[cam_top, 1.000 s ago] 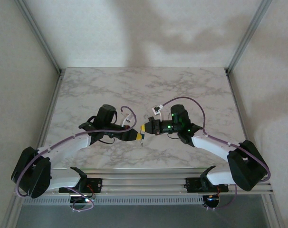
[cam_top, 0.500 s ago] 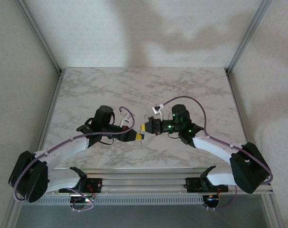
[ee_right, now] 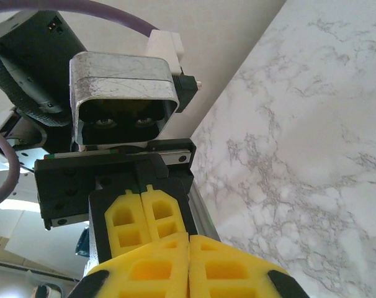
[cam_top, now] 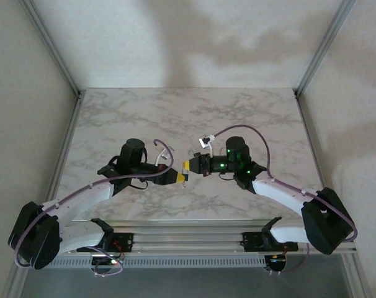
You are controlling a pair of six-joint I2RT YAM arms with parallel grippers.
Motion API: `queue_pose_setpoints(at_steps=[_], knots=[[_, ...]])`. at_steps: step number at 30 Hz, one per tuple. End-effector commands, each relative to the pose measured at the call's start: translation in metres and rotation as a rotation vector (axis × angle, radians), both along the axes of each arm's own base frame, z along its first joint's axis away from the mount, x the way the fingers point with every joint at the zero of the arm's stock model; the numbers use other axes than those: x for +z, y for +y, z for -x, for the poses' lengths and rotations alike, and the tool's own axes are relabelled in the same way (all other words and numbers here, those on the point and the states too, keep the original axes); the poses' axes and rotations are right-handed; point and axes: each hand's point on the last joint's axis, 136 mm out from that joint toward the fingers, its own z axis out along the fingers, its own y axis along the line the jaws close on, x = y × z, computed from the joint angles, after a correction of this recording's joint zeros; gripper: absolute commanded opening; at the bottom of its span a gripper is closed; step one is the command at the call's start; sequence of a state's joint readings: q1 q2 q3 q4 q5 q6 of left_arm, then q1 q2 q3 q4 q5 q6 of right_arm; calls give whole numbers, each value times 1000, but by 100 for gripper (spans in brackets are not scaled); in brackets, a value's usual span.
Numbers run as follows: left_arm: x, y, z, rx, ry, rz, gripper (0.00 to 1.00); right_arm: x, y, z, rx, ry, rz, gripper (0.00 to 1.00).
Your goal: Lock with the key
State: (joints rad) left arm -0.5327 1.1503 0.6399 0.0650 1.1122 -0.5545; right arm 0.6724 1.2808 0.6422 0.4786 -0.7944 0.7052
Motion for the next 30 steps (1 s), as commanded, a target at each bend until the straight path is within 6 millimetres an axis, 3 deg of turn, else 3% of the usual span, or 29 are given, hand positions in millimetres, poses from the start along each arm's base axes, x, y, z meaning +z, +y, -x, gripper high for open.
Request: queue_pose_setpoints(at_steps=[1,24,30], knots=[[35,-4,20,-109,-82,118,0,-4,-1,0,-22,-6,-4,7],[82,-5,30,-113,-181,226,0,5,11,21,54,-69,-41,0],[84,-5,27,-92,-204,213,0,8,12,26,80,-74,-48,0]])
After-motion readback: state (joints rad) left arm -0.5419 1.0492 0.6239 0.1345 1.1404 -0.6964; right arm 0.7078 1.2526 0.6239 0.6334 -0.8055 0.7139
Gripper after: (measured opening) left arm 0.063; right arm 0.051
